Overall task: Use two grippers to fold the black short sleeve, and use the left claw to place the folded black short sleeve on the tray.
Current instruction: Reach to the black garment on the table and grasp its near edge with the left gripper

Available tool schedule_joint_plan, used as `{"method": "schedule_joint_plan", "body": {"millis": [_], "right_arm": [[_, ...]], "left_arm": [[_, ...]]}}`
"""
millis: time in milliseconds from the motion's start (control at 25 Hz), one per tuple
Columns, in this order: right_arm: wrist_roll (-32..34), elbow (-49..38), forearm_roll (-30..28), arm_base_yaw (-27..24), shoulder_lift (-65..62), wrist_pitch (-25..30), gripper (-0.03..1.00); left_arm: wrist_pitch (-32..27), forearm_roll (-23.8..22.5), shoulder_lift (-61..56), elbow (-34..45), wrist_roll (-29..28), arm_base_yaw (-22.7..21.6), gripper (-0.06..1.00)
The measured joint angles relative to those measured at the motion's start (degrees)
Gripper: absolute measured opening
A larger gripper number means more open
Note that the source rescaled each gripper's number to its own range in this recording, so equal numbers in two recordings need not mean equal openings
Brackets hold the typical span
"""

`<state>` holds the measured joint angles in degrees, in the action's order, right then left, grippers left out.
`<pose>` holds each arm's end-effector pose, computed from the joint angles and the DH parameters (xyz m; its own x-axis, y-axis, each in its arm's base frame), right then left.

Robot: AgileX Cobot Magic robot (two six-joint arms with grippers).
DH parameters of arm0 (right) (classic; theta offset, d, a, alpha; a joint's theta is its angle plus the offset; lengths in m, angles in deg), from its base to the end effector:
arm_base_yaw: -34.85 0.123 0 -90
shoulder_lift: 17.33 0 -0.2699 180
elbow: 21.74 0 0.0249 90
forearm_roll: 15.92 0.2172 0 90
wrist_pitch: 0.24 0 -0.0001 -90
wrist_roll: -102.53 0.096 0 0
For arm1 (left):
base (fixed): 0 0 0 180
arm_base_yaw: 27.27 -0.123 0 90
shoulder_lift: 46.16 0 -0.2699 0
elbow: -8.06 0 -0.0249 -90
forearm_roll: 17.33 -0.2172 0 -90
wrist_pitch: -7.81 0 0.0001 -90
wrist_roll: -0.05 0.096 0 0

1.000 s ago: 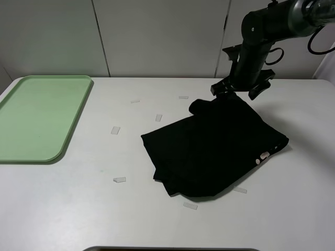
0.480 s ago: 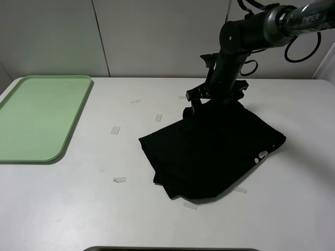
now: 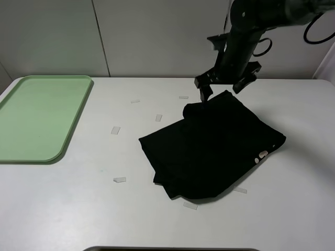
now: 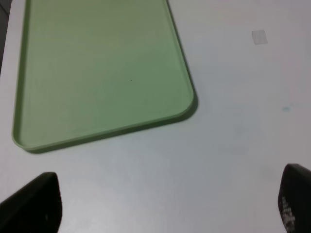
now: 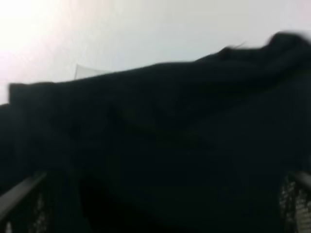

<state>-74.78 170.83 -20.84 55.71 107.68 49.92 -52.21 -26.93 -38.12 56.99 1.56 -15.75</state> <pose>0.3703 0.1343 0.1928 -0.8884 -0.3472 -0.3003 -0.3440 0.9367 -0.0653 -0.0108 0.0164 0.2573 -0.4288 0.1989 -0.8812 0.1192 0.9794 0.1631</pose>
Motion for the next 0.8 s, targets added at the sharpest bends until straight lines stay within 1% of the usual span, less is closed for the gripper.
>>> {"method": "schedule_joint_plan", "body": {"millis": [120,240,400,480,560,680,800], "right_arm": [[-0.34,0.21,-2.99,-0.93,-4.17,2.97,1.0],[-0.91,0.32,-6.53,-1.71,-7.65,8.5,1.0],[-4.07,0.25,-7.14,-2.55,-11.88,15.32,1.0],[-4.76,-0.71,-6.88,-2.55,-15.09,15.74,1.0],[-5.09,-2.86,-6.37,-2.55,-19.28,14.33,1.0],[-5.59,-8.85,-5.03,-3.05,-27.24,11.11,1.0],[-7.2,-16.17,-4.08,-4.63,-35.78,9.04,1.0]], "left_arm": [[0.0,0.0,0.0,0.0,0.0,0.0,0.88],[0.0,0.0,0.0,0.0,0.0,0.0,0.88],[0.0,0.0,0.0,0.0,0.0,0.0,0.88],[0.0,0.0,0.0,0.0,0.0,0.0,0.88],[0.05,0.0,0.0,0.0,0.0,0.0,0.88],[0.05,0.0,0.0,0.0,0.0,0.0,0.88],[0.05,0.0,0.0,0.0,0.0,0.0,0.88]]}}
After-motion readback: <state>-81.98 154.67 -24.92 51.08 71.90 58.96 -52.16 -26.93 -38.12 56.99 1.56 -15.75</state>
